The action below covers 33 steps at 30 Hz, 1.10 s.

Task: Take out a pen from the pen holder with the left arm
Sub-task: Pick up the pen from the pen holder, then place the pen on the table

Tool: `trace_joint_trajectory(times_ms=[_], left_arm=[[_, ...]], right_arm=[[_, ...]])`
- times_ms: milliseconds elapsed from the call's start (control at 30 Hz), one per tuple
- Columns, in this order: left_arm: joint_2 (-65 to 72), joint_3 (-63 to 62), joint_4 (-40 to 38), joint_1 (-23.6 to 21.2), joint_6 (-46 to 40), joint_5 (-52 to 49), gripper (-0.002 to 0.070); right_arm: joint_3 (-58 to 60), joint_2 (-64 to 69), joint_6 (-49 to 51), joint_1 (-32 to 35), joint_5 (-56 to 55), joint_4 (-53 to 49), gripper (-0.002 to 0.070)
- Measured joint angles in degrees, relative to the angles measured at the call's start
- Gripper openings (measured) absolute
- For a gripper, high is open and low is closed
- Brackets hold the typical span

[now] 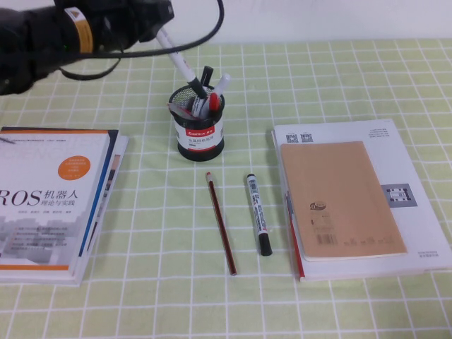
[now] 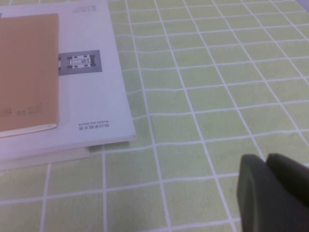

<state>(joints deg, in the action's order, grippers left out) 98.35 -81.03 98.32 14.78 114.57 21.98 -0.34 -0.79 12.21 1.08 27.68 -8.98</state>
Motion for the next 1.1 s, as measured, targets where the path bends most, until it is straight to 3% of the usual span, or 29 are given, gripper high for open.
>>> trace_joint_trajectory(times_ms=[300, 567, 733, 1100], left_arm=[[-7.1, 6.4, 3.5, -0.3, 3.9, 6.8, 0.0101], [-11.2, 15.7, 3.8, -3.5, 4.3, 10.5, 0.0101], [-11.2, 20.8, 3.9, -4.2, 6.1, 15.4, 0.0101], [-3.1, 26.9, 4.0, -4.5, 5.0, 13.5, 0.0101]], right_arm=[[0.0, 0.0, 0.0, 0.0, 0.0, 0.0, -0.0012], [0.0, 0.0, 0.0, 0.0, 0.0, 0.0, -0.0013], [0.0, 0.0, 0.0, 0.0, 0.0, 0.0, -0.0012], [0.0, 0.0, 0.0, 0.0, 0.0, 0.0, -0.0013]])
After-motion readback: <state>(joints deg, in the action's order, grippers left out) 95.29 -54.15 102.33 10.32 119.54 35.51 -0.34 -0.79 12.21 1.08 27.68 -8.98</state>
